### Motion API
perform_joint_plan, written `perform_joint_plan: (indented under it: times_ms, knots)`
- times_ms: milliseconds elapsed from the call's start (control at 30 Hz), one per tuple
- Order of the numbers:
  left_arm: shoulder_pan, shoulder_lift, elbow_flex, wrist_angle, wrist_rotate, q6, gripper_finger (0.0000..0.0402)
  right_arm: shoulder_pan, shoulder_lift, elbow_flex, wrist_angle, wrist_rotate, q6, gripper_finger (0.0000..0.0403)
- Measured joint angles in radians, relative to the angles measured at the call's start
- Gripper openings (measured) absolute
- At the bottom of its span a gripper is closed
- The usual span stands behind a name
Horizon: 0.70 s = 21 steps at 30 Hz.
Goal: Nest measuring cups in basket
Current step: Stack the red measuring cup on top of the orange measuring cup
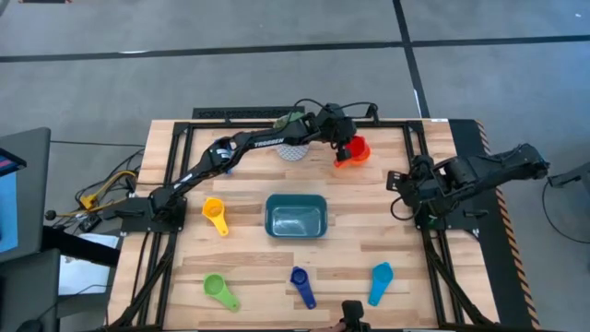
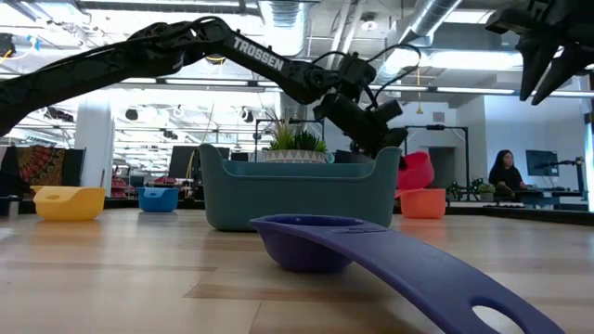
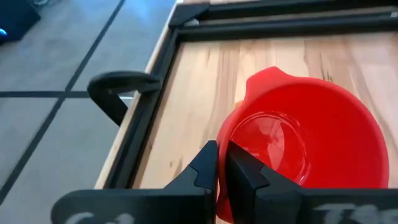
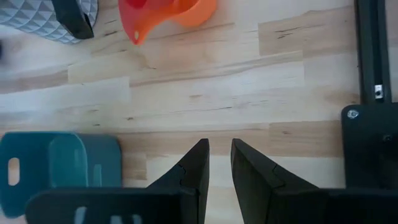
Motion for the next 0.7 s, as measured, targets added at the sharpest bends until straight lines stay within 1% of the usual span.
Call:
perform_joint_plan:
  times_ms: [233,367,500,700]
  knots:
    - [-0.001,0.0,0.0,0.016,-0.015,0.004,0.0007,0.0,0.0,0.0,0.003,0.0,-0.009,0.0092]
    - [-0.001,0.0,0.0,0.012,-0.017,0.005,0.0016,0.0,0.0,0.0,0.003,0.0,-0.017,0.0092]
    - [-0.001,0.0,0.0,0.015,-0.017,0.005,0.0034,0.0,0.0,0.0,0.003,0.0,-0.02,0.0092]
    - [-0.001,0.0,0.0,0.015,-0.017,0.005,0.0074,0.0,0.0,0.0,0.003,0.0,-0.02,0.0092]
